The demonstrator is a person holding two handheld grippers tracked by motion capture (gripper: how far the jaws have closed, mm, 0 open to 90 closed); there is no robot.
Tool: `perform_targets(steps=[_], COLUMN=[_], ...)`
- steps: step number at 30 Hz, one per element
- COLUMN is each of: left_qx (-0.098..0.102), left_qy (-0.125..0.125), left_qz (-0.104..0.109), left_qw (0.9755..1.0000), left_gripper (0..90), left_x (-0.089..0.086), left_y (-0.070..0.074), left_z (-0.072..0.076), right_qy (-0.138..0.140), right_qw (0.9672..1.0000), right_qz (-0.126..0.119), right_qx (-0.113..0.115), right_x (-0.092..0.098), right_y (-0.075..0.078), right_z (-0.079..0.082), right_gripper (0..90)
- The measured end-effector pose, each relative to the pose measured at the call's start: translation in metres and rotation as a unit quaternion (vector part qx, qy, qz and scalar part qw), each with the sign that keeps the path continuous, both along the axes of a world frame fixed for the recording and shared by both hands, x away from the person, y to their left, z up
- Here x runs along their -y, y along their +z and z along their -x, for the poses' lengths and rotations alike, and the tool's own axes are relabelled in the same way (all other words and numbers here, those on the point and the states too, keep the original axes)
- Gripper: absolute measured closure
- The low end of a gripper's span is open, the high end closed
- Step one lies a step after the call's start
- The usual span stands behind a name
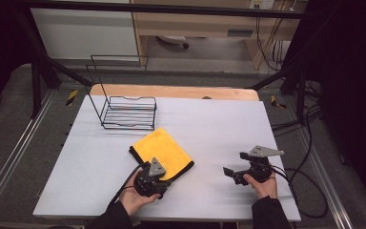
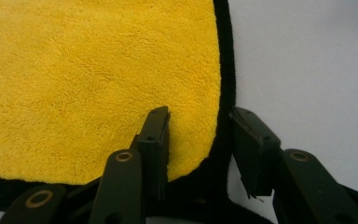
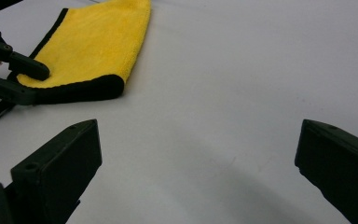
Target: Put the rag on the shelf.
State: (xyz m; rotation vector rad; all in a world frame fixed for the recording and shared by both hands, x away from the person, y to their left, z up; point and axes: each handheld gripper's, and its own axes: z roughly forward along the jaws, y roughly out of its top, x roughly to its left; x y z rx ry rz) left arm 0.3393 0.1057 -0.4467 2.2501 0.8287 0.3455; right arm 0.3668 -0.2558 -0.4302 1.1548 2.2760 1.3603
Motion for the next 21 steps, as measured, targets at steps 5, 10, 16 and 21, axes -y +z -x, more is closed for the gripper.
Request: perform_targets(steps=[5, 10, 16, 21], left_qx=[0.017, 0.010, -0.004, -0.010], left_qy=[0.004, 0.004, 0.001, -0.006], left_qz=[-0.027, -0.032, -0.019, -0.008], left_qw=[0.9995, 0.9994, 0.9998, 0.9999], left_gripper=[61.7, 69.6, 80.5, 80.8], left_x=[0.007, 0.008, 0.003, 0.000], left_y=[0.000, 0.002, 0.004, 0.004], left_z=[0.003, 0.001, -0.005, -0.007], right_qy=[-0.001, 0.002, 0.006, 0.008], right_qw=[1.0000, 1.0000, 1.0000, 1.0000], right_qz=[-0.002, -0.002, 0.000, 0.001], right_qx=[-0.001, -0.002, -0.002, -0.004], right_x=[0.000, -0.002, -0.003, -0.002], right_y=[0.000, 0.001, 0.000, 0.000], right_z=[0.000, 0.000, 0.000, 0.000], right_gripper=[1.0, 1.0, 1.2, 1.3])
